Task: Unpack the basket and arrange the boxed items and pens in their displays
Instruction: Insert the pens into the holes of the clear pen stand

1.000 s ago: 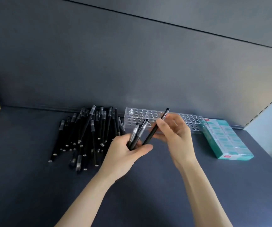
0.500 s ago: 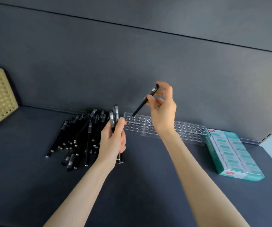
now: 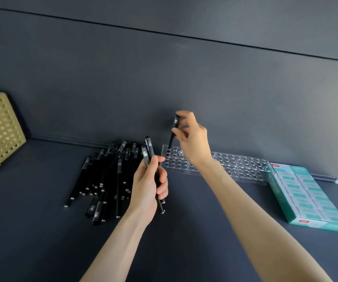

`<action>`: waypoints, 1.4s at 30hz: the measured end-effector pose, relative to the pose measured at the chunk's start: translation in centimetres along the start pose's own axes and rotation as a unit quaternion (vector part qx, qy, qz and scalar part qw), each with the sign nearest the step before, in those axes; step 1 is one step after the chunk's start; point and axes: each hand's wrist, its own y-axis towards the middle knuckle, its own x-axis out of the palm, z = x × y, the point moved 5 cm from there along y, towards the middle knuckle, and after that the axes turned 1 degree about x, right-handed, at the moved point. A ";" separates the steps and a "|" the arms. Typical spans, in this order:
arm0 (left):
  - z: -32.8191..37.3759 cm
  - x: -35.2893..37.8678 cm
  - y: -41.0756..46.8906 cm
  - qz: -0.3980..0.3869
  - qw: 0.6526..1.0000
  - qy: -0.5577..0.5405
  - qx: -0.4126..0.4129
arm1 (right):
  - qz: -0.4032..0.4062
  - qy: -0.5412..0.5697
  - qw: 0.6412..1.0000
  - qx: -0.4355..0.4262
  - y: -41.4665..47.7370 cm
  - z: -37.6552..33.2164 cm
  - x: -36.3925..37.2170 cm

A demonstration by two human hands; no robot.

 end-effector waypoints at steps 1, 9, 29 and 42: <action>0.0 0.0 0.0 -0.002 1.000 -0.006 -0.005 | -0.008 -0.008 1.000 -0.002 0.0 0.1 0.2; 0.1 0.2 -0.2 -0.008 1.000 0.023 -0.002 | -0.021 -0.010 1.000 0.006 -0.7 0.6 0.5; -0.6 2.0 -1.5 -0.153 0.979 0.136 -0.022 | -0.029 0.265 0.953 0.144 -6.6 -2.9 -4.6; 2.4 -0.2 0.9 0.034 0.961 0.269 0.055 | 0.152 0.169 0.969 0.091 -2.2 -2.5 -7.7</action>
